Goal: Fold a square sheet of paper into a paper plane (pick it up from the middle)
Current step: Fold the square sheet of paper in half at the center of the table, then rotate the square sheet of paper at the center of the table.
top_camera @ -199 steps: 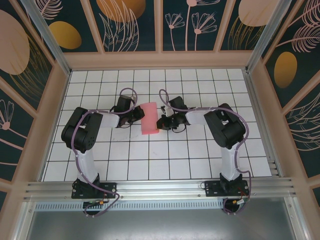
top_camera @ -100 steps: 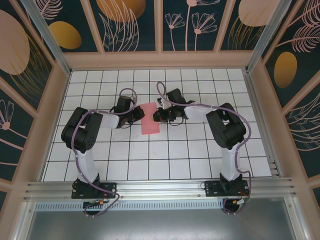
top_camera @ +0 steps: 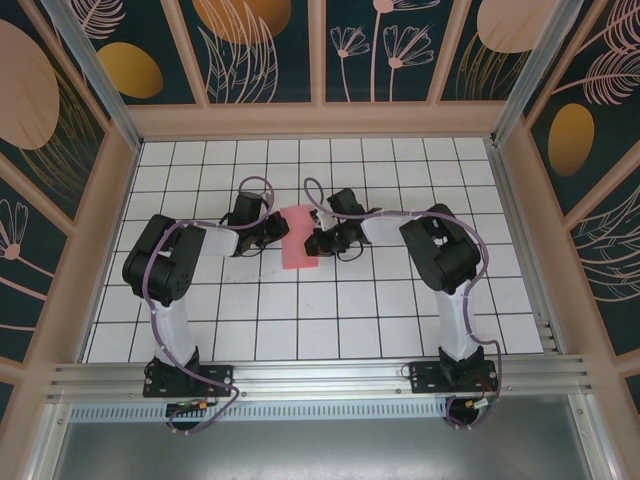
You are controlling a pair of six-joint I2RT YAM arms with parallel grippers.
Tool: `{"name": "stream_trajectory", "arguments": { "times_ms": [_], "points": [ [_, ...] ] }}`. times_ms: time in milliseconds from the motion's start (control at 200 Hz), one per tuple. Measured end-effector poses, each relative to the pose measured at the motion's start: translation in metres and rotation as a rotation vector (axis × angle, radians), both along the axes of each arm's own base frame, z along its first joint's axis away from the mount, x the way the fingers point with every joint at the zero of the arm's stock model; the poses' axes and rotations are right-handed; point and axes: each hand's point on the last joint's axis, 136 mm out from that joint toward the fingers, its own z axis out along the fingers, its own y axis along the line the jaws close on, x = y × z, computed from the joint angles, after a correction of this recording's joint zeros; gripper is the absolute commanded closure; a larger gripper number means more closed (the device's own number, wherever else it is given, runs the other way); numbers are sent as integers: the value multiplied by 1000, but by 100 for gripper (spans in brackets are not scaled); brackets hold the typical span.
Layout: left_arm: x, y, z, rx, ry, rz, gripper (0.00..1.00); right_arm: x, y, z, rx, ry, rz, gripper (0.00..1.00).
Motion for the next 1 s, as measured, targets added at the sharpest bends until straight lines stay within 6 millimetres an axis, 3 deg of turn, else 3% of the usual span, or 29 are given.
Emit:
{"name": "stream_trajectory", "arguments": {
  "times_ms": [220,450,565,731,856,1001],
  "points": [
    [0,0,0,-4,-4,2,99,-28,-18,-1,-6,-8,37,99],
    [0,-1,2,0,-15,-12,99,-26,-21,14,-12,-13,-4,98],
    [0,-3,4,13,-17,-46,99,-4,-20,37,-4,-81,-74,98],
    [0,-5,5,41,-15,-90,96,57,-8,61,-1,-173,-195,99],
    [-2,-5,5,53,5,-105,93,95,6,57,-18,-195,-239,99],
    [-10,1,10,69,44,-79,90,117,15,33,-69,-170,-255,99]
  ]
}}
